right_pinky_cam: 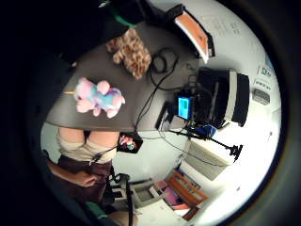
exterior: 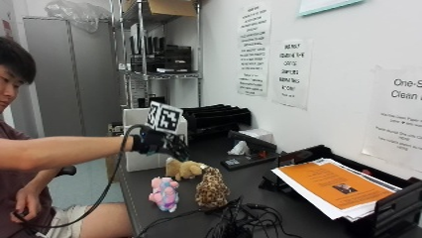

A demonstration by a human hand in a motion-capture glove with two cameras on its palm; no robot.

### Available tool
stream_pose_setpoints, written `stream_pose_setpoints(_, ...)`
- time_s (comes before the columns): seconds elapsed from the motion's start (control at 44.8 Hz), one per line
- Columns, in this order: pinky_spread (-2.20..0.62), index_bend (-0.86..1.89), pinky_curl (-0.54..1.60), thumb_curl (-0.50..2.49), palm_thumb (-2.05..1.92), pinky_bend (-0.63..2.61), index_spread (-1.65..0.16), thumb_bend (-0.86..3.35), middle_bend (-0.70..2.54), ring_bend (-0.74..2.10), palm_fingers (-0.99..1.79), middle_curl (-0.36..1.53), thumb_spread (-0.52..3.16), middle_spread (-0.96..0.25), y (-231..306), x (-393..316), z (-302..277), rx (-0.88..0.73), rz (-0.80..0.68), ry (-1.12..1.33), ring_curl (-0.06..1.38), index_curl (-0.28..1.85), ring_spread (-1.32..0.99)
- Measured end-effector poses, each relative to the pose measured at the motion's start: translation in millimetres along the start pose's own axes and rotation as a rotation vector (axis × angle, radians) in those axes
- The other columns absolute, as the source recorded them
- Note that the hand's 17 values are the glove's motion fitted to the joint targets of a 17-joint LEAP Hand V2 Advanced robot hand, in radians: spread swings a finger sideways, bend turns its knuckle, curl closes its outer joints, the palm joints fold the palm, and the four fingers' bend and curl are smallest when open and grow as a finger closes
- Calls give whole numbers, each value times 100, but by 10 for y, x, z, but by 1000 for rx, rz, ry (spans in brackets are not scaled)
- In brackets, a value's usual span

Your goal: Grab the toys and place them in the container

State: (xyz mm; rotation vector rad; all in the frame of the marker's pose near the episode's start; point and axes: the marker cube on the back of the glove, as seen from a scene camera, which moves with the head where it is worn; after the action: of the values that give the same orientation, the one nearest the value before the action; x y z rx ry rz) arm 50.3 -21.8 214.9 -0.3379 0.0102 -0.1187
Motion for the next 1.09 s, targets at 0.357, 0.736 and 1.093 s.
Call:
stream_pose_setpoints(0.357, 4, 12, 34, 22, -7, 88, -22, -6, 16, 51, -6, 23, 111, -9, -393, 113, 1610, 2, 156, -47, 22, 16, -2)
stream_pose_setpoints(0.736, -26, 49, 32, 38, 33, 76, -26, 13, 73, 117, 121, 46, 119, -31, -455, 123, 1426, 161, 117, -138, 44, 32, -32)
stream_pose_setpoints(1.093, -37, 95, 47, 56, 45, 101, -25, 9, 122, 141, 121, 72, 86, -26, -122, 14, -354, 289, 100, -117, 59, 58, -34)
